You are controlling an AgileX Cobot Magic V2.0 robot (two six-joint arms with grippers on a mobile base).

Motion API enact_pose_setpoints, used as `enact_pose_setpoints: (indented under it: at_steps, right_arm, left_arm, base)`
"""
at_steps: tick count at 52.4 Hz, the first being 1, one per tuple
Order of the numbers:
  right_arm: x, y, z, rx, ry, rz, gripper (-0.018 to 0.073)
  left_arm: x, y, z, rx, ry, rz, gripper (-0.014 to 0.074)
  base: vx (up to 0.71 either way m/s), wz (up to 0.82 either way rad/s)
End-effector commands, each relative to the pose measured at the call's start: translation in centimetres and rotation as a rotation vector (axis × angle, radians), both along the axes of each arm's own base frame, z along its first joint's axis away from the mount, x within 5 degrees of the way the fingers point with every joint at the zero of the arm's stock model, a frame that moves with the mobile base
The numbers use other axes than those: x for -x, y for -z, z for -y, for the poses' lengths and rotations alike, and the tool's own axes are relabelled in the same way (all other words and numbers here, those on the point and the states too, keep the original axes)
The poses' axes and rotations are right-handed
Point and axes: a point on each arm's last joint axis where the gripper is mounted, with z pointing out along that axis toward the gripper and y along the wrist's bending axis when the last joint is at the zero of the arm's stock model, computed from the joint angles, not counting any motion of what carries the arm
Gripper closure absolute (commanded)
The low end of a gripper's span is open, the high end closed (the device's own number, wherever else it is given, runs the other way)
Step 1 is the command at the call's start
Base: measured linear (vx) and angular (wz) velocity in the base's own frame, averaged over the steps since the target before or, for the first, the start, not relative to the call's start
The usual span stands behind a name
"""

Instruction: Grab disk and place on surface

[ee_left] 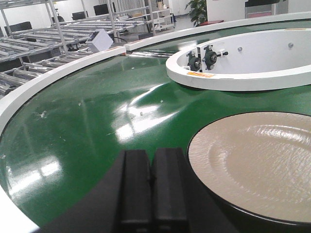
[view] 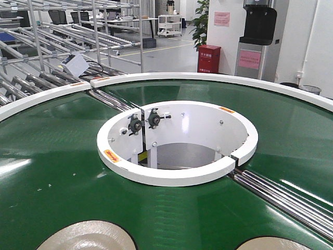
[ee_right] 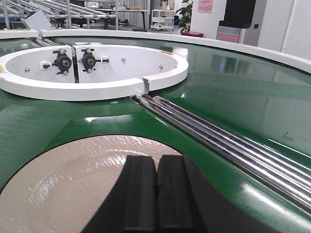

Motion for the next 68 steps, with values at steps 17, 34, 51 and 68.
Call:
enact_pose_setpoints:
  at_steps: [17,34,51,68]
  right_arm:
    - [0.0,-1.0,0.1,0.012,0.007,0.161,0.0568]
    - [2.4,-9.8,0.4,-0.112,0.012,0.596,0.0568]
    - [1.0,-24.3,0.2,-0.056,0.008,0.605,0.0568]
    - [-9.8,-24.1,-0.2,-0.068,0.011,0.337,0.0568]
  left_arm:
    - [0.2,-1.5,0.1,0.010,0.015,0.175,0.0596]
    - [3.5,-10.4,0.3,0.054,0.057,0.778,0.0596]
    - [0.7,-23.7,0.1,0.034,0.027,0.574,0.0596]
    - [-10.2,-26.4,0.0,0.061,0.024,0.347,0.0596]
  base:
    - [0.00,0.00]
    - [0.00,0.00]
    - [0.00,0.00]
    - [0.00,0.00]
